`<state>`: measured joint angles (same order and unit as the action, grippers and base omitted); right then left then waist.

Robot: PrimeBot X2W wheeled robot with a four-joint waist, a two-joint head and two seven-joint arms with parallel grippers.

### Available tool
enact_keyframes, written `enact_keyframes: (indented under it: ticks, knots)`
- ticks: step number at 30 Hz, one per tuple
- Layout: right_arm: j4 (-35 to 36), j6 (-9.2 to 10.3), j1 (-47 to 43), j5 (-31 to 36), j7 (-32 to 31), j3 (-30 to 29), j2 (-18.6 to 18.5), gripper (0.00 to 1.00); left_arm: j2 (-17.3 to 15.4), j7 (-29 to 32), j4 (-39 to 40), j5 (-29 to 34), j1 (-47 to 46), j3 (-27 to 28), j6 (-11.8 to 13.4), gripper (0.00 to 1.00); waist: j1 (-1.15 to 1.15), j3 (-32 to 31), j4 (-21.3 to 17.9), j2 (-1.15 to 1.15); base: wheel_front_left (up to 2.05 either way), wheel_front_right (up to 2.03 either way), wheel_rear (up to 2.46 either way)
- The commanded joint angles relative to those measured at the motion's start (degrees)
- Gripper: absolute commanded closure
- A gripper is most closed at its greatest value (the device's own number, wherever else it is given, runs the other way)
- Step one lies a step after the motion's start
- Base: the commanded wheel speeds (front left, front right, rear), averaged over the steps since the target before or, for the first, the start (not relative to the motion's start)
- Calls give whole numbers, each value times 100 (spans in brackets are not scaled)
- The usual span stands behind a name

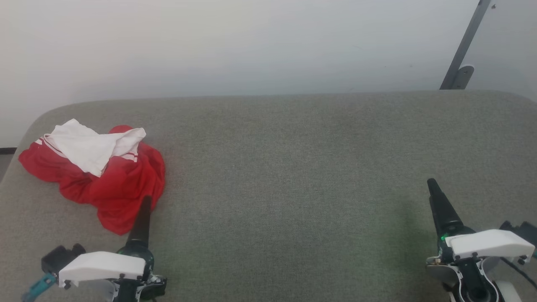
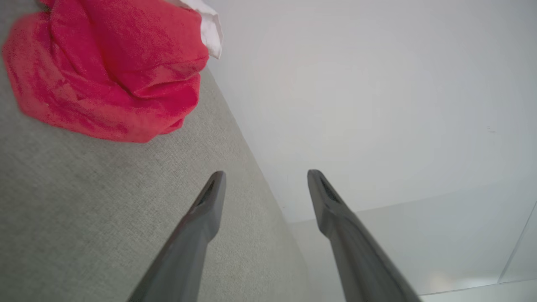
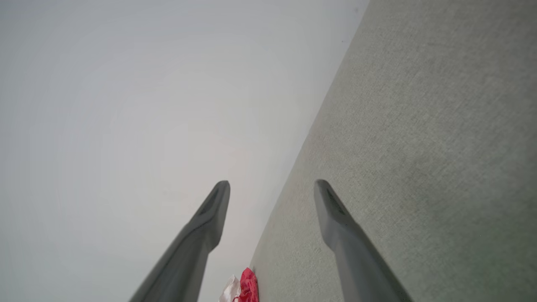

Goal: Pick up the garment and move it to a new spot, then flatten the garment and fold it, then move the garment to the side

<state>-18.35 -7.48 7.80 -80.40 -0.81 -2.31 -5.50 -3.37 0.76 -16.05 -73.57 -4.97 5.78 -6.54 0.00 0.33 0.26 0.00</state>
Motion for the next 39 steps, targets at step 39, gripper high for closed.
enact_keyframes:
  ticks: [39]
  knots:
    - [299, -1, 467, 5349, 819, -23, -206, 0, -638, -816, 458, 4184, -131, -1002, 1098, 0, 0, 2, 44, 0, 0, 0, 0]
